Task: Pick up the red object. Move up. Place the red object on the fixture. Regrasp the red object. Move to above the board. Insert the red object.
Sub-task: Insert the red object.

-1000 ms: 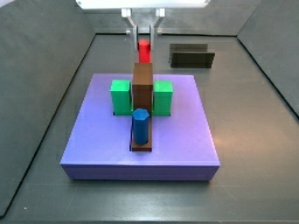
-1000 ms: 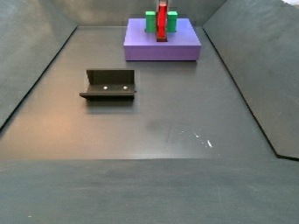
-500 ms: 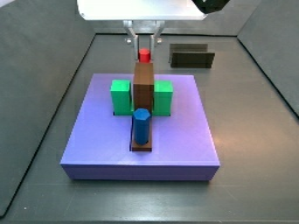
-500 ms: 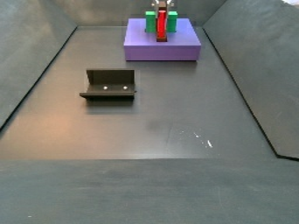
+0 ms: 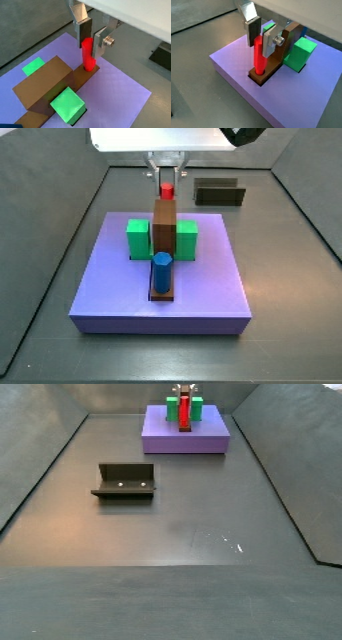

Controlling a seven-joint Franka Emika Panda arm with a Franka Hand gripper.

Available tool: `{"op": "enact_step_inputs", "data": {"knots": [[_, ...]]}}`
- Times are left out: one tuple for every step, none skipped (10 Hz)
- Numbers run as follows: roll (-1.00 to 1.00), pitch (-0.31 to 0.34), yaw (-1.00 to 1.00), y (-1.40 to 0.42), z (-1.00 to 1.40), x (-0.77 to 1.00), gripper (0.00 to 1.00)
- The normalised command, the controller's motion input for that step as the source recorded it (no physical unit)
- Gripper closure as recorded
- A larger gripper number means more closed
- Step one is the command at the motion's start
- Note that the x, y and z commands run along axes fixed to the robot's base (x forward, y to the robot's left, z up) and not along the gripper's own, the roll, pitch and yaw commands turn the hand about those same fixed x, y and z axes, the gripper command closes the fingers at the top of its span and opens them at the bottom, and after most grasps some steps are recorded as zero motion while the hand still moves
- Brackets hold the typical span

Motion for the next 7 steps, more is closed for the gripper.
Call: {"op": "enact_step_inputs", "data": {"knots": [[0.01, 0.000, 0.31, 0.02, -0.09, -0.25, 1.00], [0.00, 0.000, 0.27, 0.00, -0.21, -0.31, 1.00], [0.19, 0.080, 0.00, 0.00, -0.12, -0.13, 1.00], [0.24, 0.063, 0.00, -0.05, -0.02, 0.00, 1.00], [0.22, 0.057, 0.00, -0.31, -0.15, 0.23, 1.00], [0.18, 0.056, 0.00, -0.16, -0.41, 0.39, 1.00], [0.13, 0.031, 0.00, -0.07, -0.46, 0.33, 1.00]]}}
